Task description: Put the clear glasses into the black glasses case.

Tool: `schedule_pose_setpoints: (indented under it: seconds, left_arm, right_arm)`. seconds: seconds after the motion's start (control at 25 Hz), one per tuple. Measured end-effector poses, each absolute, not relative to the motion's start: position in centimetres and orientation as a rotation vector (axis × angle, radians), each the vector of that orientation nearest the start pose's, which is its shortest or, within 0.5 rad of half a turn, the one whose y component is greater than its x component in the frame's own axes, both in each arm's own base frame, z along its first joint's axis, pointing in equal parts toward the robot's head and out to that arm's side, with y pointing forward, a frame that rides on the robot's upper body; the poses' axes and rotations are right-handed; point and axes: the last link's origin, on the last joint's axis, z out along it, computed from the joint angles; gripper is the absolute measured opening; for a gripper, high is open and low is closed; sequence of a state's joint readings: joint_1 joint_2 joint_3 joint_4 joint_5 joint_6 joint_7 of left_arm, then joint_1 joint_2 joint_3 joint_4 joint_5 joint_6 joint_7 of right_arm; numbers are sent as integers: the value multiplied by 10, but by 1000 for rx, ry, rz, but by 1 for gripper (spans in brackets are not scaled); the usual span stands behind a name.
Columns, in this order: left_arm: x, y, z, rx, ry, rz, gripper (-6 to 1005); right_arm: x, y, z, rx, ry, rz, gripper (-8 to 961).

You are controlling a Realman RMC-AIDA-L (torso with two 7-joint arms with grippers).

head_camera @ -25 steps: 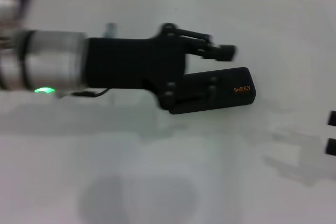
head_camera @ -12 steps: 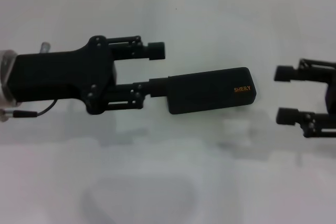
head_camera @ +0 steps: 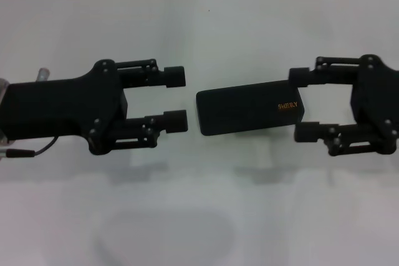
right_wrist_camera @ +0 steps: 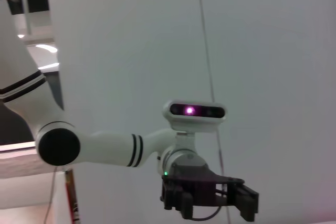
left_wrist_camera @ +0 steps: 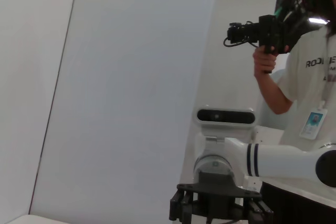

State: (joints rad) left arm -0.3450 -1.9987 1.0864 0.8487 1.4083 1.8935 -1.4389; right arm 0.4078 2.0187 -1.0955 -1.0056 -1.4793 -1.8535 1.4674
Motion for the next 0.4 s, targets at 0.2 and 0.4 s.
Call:
schedule_pose_setpoints:
  seconds: [0.2, 0.4]
  left_arm:
    - [-219, 269, 45, -2855, -305, -1266, 653]
    - [-222, 267, 45, -2848, -297, -1265, 653]
  right_arm:
    - [177, 292, 44, -2958, 75, 1123, 728]
    - [177, 292, 44, -2957, 77, 1128, 728]
